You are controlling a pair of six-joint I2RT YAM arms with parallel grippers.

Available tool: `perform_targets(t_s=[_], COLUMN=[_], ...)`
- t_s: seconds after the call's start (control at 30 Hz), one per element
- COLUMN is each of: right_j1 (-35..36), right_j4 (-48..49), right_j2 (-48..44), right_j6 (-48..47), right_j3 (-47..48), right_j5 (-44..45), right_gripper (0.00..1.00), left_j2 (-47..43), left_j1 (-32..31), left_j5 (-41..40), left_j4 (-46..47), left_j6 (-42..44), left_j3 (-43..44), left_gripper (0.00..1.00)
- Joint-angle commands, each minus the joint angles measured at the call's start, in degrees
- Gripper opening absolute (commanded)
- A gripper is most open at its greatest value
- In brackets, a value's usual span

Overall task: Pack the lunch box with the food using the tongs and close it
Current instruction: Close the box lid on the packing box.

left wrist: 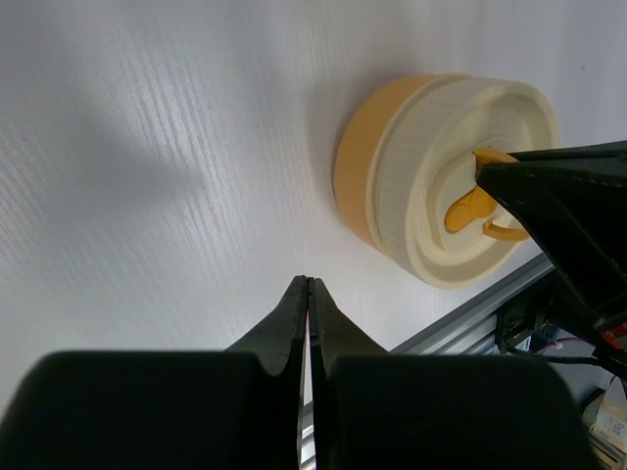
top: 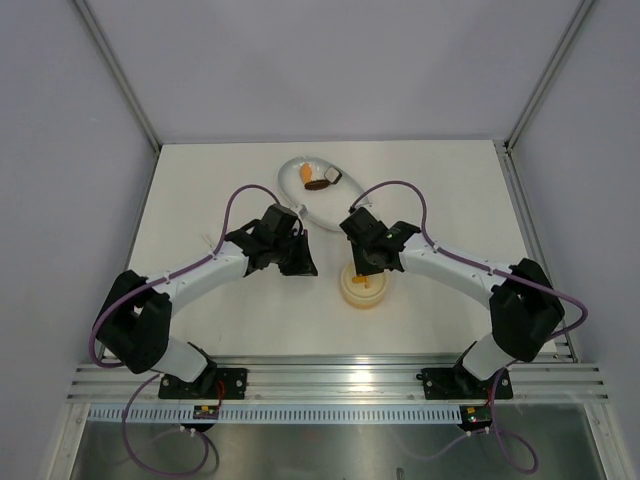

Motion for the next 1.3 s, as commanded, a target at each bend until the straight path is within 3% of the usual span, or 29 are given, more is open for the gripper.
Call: perform_targets(t_s=[0.0, 0.63, 1.27], right_j1=[0.8, 0.62, -2.89], right_j4=[-3.3, -4.71, -0.49], right_j2=[-4.47, -0.96, -1.4], right_j6=[-0.79, 6.06, 4.66], right_j3=[4.74, 3.26, -0.61], right_j5=[-1.8, -0.4, -2.07], right_gripper=[0.0, 0.0, 0.0], left_j2=[-0.03, -0.2, -0.03], left_j1=[0.39, 0.39, 0.39], left_j5=[0.33, 0.68, 0.68], left_j4=[2.75, 3.02, 3.45], left_j6=[-0.63, -0.45, -0.72], left_j3=[-0.65, -1.35, -2.14], left_gripper=[0.0, 0.0, 0.0])
